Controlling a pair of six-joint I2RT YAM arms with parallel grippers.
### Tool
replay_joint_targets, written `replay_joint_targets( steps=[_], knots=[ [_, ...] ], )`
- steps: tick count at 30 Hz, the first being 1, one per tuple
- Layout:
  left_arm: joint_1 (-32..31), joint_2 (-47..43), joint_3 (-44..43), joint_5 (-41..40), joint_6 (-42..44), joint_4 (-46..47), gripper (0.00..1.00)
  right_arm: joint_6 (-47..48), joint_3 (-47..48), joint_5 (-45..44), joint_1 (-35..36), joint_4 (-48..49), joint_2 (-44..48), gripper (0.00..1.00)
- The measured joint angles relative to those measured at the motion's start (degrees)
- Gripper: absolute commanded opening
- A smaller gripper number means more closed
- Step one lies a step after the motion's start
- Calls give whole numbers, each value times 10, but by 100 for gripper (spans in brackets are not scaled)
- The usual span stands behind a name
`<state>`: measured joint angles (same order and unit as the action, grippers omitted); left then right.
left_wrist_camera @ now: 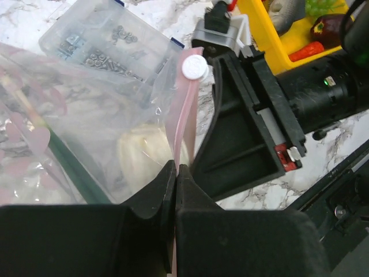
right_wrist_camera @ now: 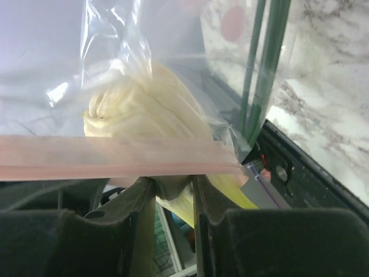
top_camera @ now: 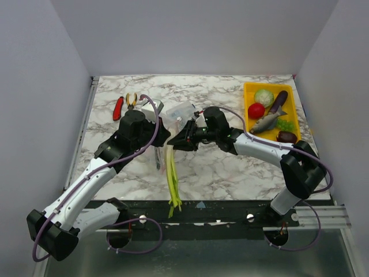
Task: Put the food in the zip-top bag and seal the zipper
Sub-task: Place the fake vegetable in the zipper food storage bag.
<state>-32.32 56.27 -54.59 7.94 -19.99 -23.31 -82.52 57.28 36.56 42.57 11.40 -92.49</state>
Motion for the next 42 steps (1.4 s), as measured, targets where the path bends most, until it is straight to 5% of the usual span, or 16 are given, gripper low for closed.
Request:
replay_joint_targets(
  steps=[5, 9, 32, 37, 42],
  knots=[
    [-4, 0, 0, 2, -1, 2, 0, 48, 57, -27, -2, -56, -22, 34],
    [-4, 3, 0, 2, -4, 6, 0, 80, 71, -60, -6, -79, -23, 48],
    [-8, 155, -13, 2, -76, -34, 0, 318, 47, -186, 9, -215, -23, 81],
    [-8, 157, -13, 2, -79, -41, 0, 365, 12, -258, 68, -236, 42, 81],
    [-8, 158, -13, 2, -80, -43, 0, 391, -71, -400, 221, -191, 107, 80]
  ],
)
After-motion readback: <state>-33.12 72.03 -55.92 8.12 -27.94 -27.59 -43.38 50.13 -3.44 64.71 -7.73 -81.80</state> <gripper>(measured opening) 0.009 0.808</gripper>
